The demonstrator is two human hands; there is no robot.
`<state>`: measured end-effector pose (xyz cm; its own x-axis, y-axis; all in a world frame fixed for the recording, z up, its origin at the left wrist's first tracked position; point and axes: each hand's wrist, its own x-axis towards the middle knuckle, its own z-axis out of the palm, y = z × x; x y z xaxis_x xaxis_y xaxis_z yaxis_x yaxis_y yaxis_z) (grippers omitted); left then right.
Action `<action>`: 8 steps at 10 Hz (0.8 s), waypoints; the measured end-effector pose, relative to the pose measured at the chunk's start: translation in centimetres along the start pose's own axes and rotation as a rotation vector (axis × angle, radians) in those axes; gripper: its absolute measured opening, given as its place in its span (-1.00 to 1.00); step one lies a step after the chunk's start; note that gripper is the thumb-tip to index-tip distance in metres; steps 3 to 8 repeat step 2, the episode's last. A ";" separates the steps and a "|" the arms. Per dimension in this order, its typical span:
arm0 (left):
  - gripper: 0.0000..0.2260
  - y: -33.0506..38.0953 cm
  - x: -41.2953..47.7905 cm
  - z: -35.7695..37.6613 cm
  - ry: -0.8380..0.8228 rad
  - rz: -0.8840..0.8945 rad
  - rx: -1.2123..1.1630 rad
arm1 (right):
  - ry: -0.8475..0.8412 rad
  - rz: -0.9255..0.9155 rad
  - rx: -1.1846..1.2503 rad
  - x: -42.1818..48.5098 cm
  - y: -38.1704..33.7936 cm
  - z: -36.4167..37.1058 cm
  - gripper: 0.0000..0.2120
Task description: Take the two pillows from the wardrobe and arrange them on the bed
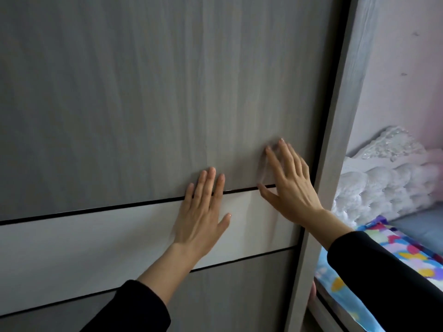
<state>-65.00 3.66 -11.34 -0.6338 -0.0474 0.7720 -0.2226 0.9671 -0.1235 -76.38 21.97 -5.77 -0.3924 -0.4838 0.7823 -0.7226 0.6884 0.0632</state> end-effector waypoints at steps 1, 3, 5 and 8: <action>-0.30 -5.0 -1.5 -2.7 0.026 -0.033 0.006 | 0.058 0.081 0.155 0.1 -5.0 -0.6 -0.32; -0.34 -10.5 -3.1 -4.9 0.070 -0.091 -0.001 | 0.171 0.189 0.338 0.7 -9.9 -1.8 -0.41; -0.34 -10.5 -3.1 -4.9 0.070 -0.091 -0.001 | 0.171 0.189 0.338 0.7 -9.9 -1.8 -0.41; -0.34 -10.5 -3.1 -4.9 0.070 -0.091 -0.001 | 0.171 0.189 0.338 0.7 -9.9 -1.8 -0.41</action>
